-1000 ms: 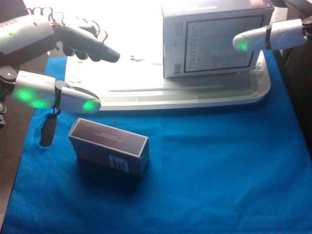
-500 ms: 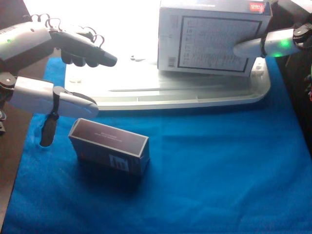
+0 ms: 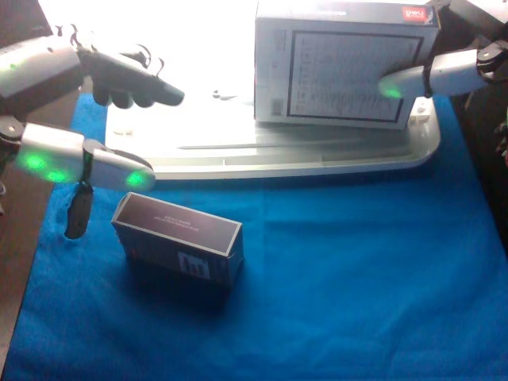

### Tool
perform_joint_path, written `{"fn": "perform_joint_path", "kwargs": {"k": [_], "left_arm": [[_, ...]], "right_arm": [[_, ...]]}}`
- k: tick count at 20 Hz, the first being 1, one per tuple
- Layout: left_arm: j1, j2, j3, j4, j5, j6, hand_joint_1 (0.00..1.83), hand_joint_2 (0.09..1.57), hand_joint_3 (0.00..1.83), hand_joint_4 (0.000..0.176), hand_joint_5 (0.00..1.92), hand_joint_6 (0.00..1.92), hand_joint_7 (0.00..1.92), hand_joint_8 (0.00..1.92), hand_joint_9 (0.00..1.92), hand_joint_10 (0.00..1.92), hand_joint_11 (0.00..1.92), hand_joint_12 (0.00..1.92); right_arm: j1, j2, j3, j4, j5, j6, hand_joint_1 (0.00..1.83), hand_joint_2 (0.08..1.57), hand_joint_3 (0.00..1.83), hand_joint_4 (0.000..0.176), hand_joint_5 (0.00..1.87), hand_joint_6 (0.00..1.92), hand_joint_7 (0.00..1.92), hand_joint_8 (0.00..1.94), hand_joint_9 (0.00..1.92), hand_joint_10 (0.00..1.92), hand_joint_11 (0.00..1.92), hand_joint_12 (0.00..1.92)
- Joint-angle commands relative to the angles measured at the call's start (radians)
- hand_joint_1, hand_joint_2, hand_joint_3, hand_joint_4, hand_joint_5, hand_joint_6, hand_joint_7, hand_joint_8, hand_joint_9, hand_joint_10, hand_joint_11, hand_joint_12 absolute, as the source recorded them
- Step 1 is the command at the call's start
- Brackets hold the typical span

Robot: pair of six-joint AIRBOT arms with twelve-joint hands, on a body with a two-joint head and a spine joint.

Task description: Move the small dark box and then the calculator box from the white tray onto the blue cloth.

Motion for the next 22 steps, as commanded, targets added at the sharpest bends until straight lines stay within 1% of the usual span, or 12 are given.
{"fn": "perform_joint_path", "kwargs": {"k": [1, 4, 5, 6, 10, 11, 13, 14, 15, 17, 19, 22], "left_arm": [[-0.006, 0.001, 0.007, -0.068, -0.108, 0.008, 0.66, 0.87, 0.0, 0.0, 0.73, 0.02, 0.39, 1.33, 0.35, 1.66, 0.3, 1.91], [-0.002, 0.024, 0.015, -0.158, -0.136, 0.06, 0.64, 0.87, 0.0, 0.0, 0.68, 0.0, 0.33, 1.34, 0.28, 1.71, 0.18, 1.92], [0.002, 0.031, 0.015, -0.192, -0.147, 0.077, 0.62, 0.88, 0.0, 0.0, 0.59, 0.0, 0.35, 1.18, 0.26, 1.64, 0.14, 1.92], [0.01, 0.037, 0.017, -0.225, -0.16, 0.095, 0.61, 0.89, 0.0, 0.0, 0.55, 0.0, 0.36, 1.05, 0.25, 1.55, 0.12, 1.92], [0.062, 0.042, 0.02, -0.315, -0.198, 0.117, 0.61, 0.88, 0.0, 0.0, 0.47, 0.0, 0.4, 0.7, 0.25, 1.24, 0.06, 1.8], [0.074, 0.042, 0.02, -0.327, -0.207, 0.117, 0.61, 0.89, 0.0, 0.003, 0.5, 0.01, 0.42, 0.7, 0.26, 1.23, 0.05, 1.8], [0.106, 0.042, 0.02, -0.361, -0.229, 0.117, 0.63, 0.89, 0.0, 0.035, 0.55, 0.02, 0.41, 0.66, 0.22, 1.24, 0.01, 1.84], [0.117, 0.042, 0.02, -0.371, -0.233, 0.118, 0.63, 0.89, 0.0, 0.035, 0.55, 0.01, 0.41, 0.66, 0.21, 1.24, 0.0, 1.84], [0.129, 0.043, 0.02, -0.384, -0.239, 0.12, 0.65, 0.9, 0.0, 0.039, 0.56, 0.01, 0.45, 0.63, 0.24, 1.24, 0.0, 1.83], [0.145, 0.043, 0.019, -0.404, -0.247, 0.125, 0.65, 0.9, 0.0, 0.015, 0.53, 0.0, 0.46, 0.58, 0.26, 1.18, 0.04, 1.79], [0.148, 0.042, 0.017, -0.411, -0.249, 0.127, 0.66, 0.89, 0.0, 0.009, 0.55, 0.01, 0.48, 0.55, 0.29, 1.16, 0.08, 1.77], [0.161, 0.043, 0.016, -0.427, -0.254, 0.128, 0.64, 0.88, 0.0, 0.006, 0.53, 0.0, 0.48, 0.55, 0.29, 1.19, 0.06, 1.82]], "right_arm": [[0.006, 0.007, 0.0, 0.02, 0.112, 0.011, 1.29, 1.04, 0.0, 0.0, 1.06, 0.65, 1.27, 0.67, 1.54, 0.02, 1.23, 0.73], [0.017, 0.017, -0.026, -0.006, 0.147, 0.011, 1.29, 1.05, 0.0, 0.0, 1.04, 0.67, 1.25, 0.73, 1.56, 0.02, 1.22, 0.76], [0.017, 0.02, -0.036, -0.011, 0.164, 0.011, 1.19, 1.09, 0.01, 0.0, 1.0, 0.88, 1.28, 0.44, 1.56, 0.02, 1.22, 0.77], [0.017, 0.027, -0.051, -0.012, 0.188, 0.011, 1.18, 1.1, 0.0, 0.0, 1.02, 0.9, 1.36, 0.24, 1.59, 0.03, 1.24, 0.81], [0.017, 0.051, -0.098, -0.03, 0.27, 0.011, 1.18, 1.09, 0.0, 0.0, 1.03, 0.89, 1.47, 0.06, 1.65, 0.06, 1.3, 0.96], [0.017, 0.057, -0.108, -0.037, 0.28, 0.011, 1.17, 1.1, 0.0, 0.0, 1.0, 0.93, 1.47, 0.05, 1.65, 0.07, 1.33, 0.93], [0.017, 0.075, -0.134, -0.056, 0.296, 0.011, 1.17, 1.11, 0.0, 0.0, 0.99, 0.96, 1.46, 0.03, 1.63, 0.06, 1.31, 0.93], [0.017, 0.081, -0.142, -0.059, 0.303, 0.011, 1.27, 1.06, 0.0, 0.0, 1.05, 0.72, 1.32, 0.54, 1.62, 0.05, 1.33, 0.9], [0.017, 0.09, -0.156, -0.059, 0.309, 0.011, 1.29, 1.05, 0.01, 0.0, 1.04, 0.7, 1.25, 0.73, 1.62, 0.06, 1.3, 0.94], [0.017, 0.11, -0.185, -0.062, 0.327, 0.011, 1.29, 1.06, 0.0, 0.0, 1.01, 0.73, 1.21, 0.82, 1.63, 0.08, 1.27, 1.04], [0.016, 0.139, -0.219, -0.062, 0.378, 0.011, 1.18, 1.1, 0.0, 0.0, 1.01, 0.92, 1.37, 0.4, 1.66, 0.13, 1.3, 1.05], [-0.003, 0.153, -0.253, -0.062, 0.395, 0.0, 1.17, 1.11, 0.0, 0.0, 1.0, 0.94, 1.49, 0.09, 1.62, 0.19, 1.29, 1.04]]}}
